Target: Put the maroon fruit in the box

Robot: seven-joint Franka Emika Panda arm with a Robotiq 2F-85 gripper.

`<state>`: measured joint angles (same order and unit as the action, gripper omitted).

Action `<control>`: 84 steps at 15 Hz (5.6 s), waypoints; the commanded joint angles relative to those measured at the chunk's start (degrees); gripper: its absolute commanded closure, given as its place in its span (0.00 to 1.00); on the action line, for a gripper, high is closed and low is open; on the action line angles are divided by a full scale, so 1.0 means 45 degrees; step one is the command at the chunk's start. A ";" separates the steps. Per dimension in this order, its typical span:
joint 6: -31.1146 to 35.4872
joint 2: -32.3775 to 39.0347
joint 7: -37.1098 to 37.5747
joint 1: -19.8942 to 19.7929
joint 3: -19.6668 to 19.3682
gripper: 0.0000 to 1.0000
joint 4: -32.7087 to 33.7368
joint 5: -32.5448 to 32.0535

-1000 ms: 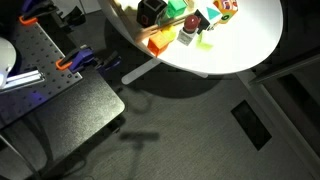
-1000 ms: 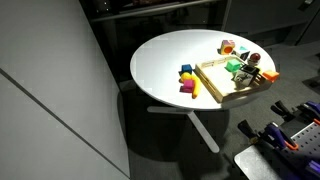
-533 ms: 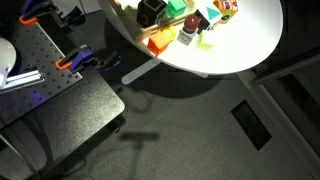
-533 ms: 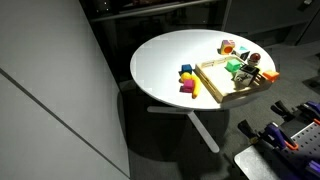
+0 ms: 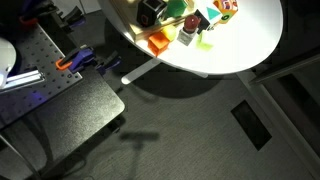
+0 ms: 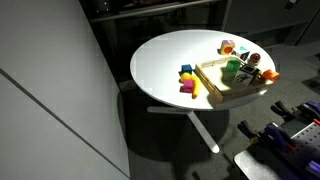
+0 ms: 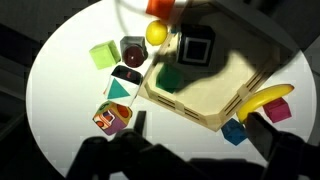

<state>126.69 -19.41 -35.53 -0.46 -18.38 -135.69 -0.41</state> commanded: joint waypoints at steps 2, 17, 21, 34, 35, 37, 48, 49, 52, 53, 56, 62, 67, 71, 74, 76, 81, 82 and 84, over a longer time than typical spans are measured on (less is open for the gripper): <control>-0.1121 0.1874 0.0051 -0.0456 0.0396 0.00 0.1905 0.0018; 0.1182 0.5830 0.1177 -0.1689 0.1454 0.00 0.2838 -0.0689; 0.2074 0.6704 0.1646 -0.1923 0.1611 0.00 0.2822 -0.0521; 0.3921 0.8955 0.1855 -0.2751 0.2263 0.00 0.3111 -0.0358; 0.4049 0.9093 0.1875 -0.2772 0.2302 0.00 0.3158 -0.0394; 0.4251 0.9461 0.1933 -0.2797 0.2357 0.00 0.3335 -0.0481; 0.4255 1.1117 0.2745 -0.2672 0.2229 0.25 0.4552 -0.1023; 0.4194 1.1167 0.2816 -0.2653 0.2228 0.34 0.4627 -0.1092; 0.3731 1.1032 0.3017 -0.2602 0.2268 0.59 0.4756 -0.1263; 0.3522 1.0886 0.3067 -0.2567 0.2262 0.66 0.4763 -0.1326; 0.2721 1.0272 0.2910 -0.2566 0.2402 0.68 0.4777 -0.1306; 0.1298 0.8631 0.2567 -0.2410 0.2809 0.68 0.4595 -0.1193; 0.0431 0.7630 0.2061 -0.2188 0.3263 0.68 0.4454 -0.0916; -0.0053 0.7072 0.1373 -0.1983 0.3668 0.68 0.4143 -0.0669; -0.0239 0.6707 0.0867 -0.1818 0.3887 0.68 0.3709 -0.0531; -0.0296 0.6526 0.0614 -0.1686 0.3982 0.68 0.3429 -0.0502; -0.0283 0.6041 0.0253 -0.1419 0.4037 0.05 0.2899 -0.0569; -0.0316 0.5911 0.0196 -0.1384 0.4023 0.00 0.2842 -0.0572; -0.0526 0.5655 0.0091 -0.1339 0.3984 0.00 0.2774 -0.0546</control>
<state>126.14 9.32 -32.93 -6.64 -0.24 -121.71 -3.83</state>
